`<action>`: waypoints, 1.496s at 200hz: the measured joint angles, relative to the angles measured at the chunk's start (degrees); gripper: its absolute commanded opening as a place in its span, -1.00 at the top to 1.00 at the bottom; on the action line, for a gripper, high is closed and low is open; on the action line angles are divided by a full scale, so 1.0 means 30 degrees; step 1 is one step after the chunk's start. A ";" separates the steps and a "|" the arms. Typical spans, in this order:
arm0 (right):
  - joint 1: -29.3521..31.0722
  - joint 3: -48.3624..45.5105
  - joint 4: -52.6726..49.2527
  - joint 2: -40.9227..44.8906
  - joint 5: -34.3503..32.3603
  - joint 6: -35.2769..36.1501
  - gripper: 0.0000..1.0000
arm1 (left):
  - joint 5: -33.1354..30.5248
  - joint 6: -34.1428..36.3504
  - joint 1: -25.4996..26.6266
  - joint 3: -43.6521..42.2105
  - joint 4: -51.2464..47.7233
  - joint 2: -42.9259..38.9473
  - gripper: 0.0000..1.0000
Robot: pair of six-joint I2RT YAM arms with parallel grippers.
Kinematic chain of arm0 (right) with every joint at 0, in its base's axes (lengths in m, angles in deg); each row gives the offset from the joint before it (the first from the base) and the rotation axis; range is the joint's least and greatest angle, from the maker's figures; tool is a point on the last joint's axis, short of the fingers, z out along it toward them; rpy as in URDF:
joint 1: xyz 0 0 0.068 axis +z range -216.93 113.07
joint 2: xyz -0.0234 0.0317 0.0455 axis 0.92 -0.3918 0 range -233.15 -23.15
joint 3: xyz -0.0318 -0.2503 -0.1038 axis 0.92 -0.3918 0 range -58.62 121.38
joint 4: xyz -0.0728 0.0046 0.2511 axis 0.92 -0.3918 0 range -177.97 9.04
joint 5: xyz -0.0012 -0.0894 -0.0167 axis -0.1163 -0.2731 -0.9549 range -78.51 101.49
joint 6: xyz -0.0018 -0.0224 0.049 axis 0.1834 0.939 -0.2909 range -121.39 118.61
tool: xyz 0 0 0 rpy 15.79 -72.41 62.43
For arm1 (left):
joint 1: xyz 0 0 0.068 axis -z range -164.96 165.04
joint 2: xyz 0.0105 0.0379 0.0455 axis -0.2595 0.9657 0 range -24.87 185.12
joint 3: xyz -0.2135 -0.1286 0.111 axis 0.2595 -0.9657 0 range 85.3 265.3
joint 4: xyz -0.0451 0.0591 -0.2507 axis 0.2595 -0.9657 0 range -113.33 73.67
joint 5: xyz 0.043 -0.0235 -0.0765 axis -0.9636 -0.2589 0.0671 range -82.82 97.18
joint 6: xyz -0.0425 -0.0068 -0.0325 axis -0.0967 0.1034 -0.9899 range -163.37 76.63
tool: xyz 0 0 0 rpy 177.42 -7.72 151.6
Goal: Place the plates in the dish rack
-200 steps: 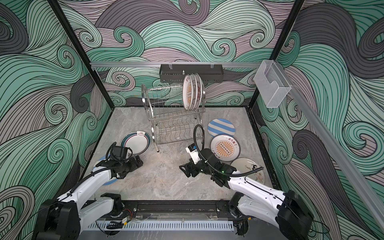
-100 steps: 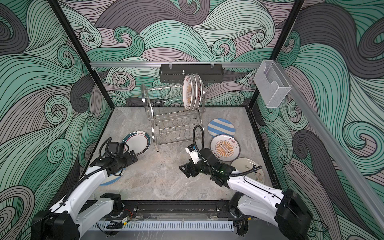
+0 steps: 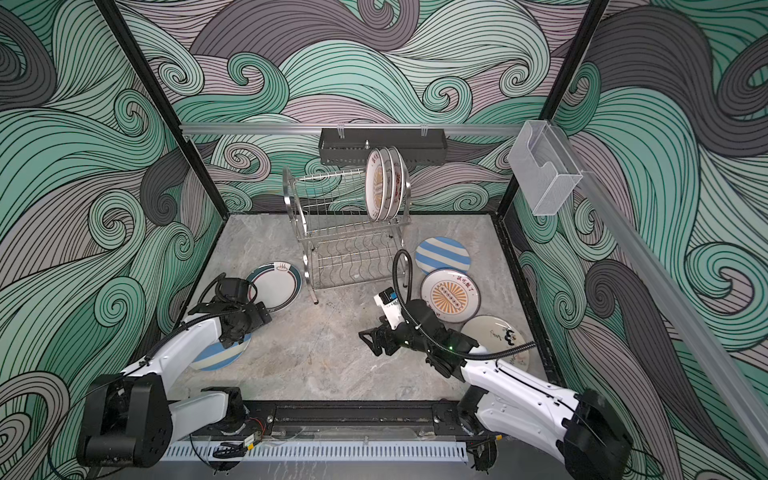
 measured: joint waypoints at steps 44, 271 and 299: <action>0.0000 -0.0299 0.0007 0.0095 -0.0233 0.0000 -0.73 | 0.2098 -0.0102 0.0000 -0.0022 0.0648 0.1392 -0.97; -0.0444 0.0350 0.0590 -0.2907 0.0845 -0.0452 -0.74 | 0.9377 -0.2353 0.6849 -0.1552 0.7934 0.1814 -0.97; -0.1479 0.0328 0.0597 -0.2798 0.1370 -0.0925 -0.74 | 0.9617 -0.2645 0.8145 -0.0816 0.8750 0.2973 -0.97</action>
